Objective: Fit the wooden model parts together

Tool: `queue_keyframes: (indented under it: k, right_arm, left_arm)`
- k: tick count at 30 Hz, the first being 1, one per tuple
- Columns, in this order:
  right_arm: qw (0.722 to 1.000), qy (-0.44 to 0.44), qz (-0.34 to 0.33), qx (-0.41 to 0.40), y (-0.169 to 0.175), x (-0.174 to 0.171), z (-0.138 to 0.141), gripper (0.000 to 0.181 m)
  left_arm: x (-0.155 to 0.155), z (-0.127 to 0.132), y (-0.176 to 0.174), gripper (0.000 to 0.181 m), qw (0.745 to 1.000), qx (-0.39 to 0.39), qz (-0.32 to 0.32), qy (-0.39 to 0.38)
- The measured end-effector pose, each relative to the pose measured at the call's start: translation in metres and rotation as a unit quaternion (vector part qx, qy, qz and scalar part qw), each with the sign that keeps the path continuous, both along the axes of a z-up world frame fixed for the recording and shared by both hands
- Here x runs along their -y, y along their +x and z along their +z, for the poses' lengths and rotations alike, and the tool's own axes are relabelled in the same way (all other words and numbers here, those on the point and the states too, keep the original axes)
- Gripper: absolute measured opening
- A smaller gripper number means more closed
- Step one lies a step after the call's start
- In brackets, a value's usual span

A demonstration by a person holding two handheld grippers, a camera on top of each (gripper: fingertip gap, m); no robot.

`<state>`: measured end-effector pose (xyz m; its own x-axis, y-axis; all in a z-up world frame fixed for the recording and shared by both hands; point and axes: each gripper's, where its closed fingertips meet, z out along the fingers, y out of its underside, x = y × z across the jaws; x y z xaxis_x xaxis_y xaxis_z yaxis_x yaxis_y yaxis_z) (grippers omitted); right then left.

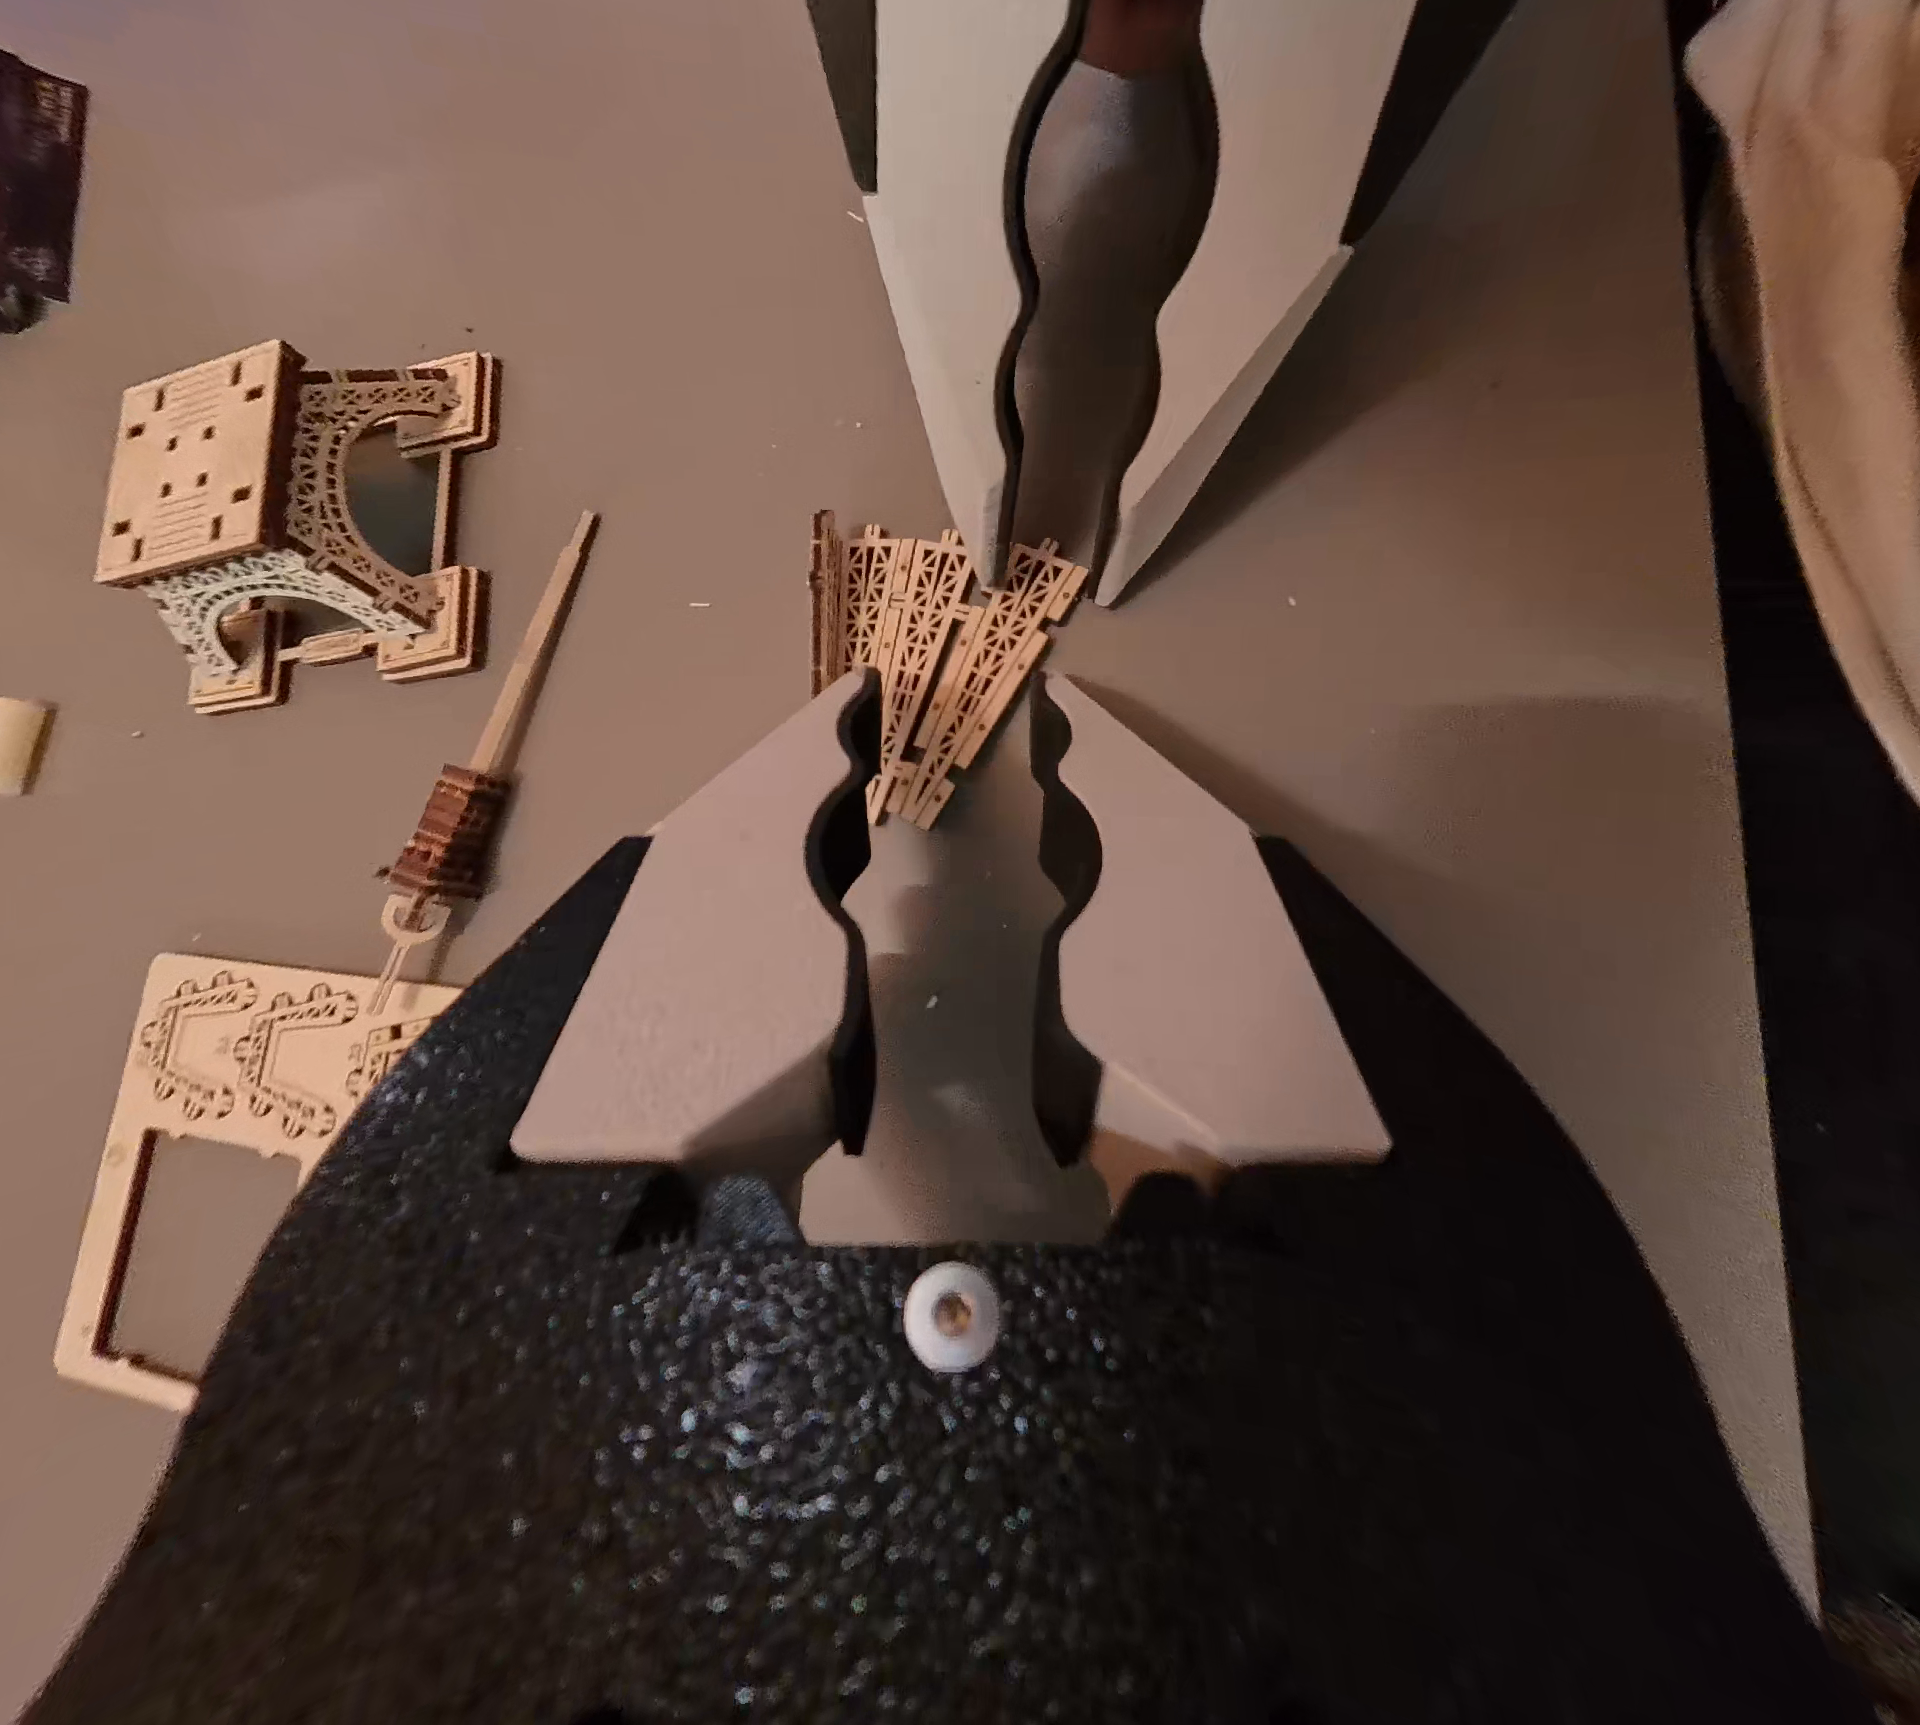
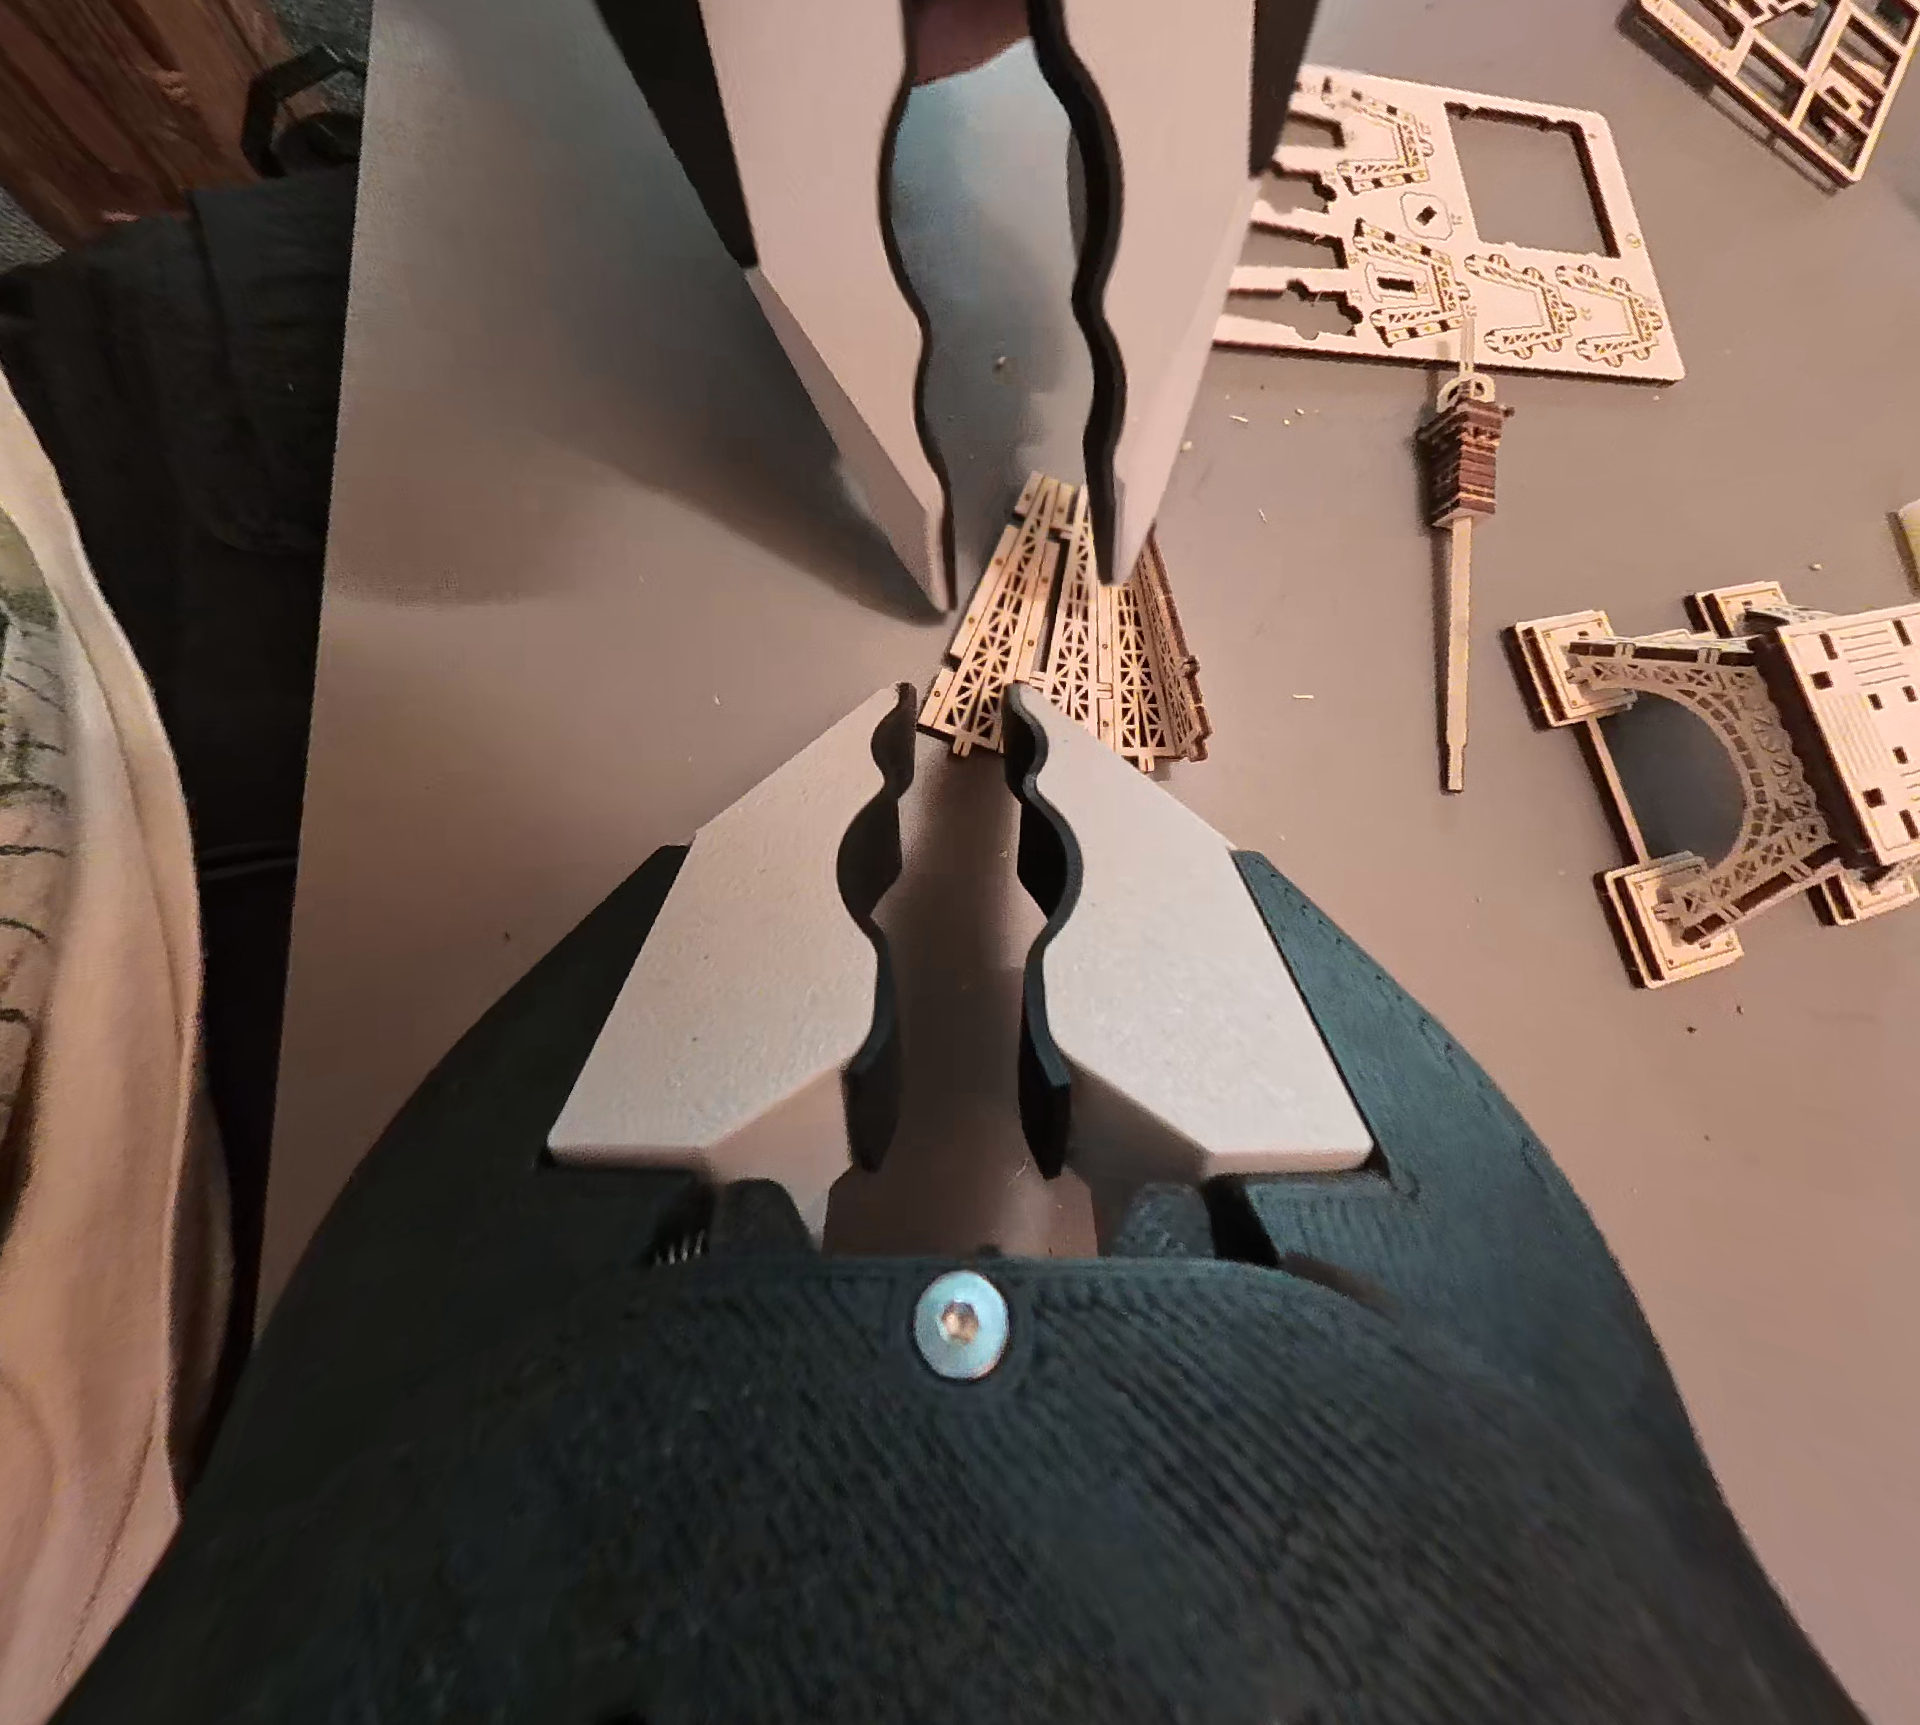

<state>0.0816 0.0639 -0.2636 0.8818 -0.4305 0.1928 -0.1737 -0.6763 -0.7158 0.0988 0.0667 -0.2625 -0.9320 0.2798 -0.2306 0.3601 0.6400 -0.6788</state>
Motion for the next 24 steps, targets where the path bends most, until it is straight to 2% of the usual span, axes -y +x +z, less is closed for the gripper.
queue_keyframes:
  k: [1,6,10,14,24]
  right_arm:
    - [1.000,-0.001,0.002,0.000,0.000,0.000,0.000,0.014]
    - [1.000,-0.005,-0.005,0.008,0.001,0.003,0.000,0.015]
    - [1.000,-0.005,-0.015,0.018,0.003,0.007,0.001,0.019]
    - [1.000,0.003,-0.020,0.021,0.006,0.008,0.002,0.021]
    - [0.999,-0.012,-0.013,0.031,0.009,0.006,0.002,0.015]
  left_arm:
    - [0.001,-0.001,0.001,0.024,1.000,-0.010,-0.002,0.005]
    - [0.000,-0.004,0.000,0.017,0.998,-0.047,-0.012,0.030]
    - [0.000,-0.001,0.001,0.014,1.000,-0.010,-0.016,0.017]
    - [0.000,0.007,0.003,0.014,1.000,-0.008,-0.003,-0.008]
    - [-0.004,-0.003,0.003,0.013,1.000,0.002,0.012,0.020]
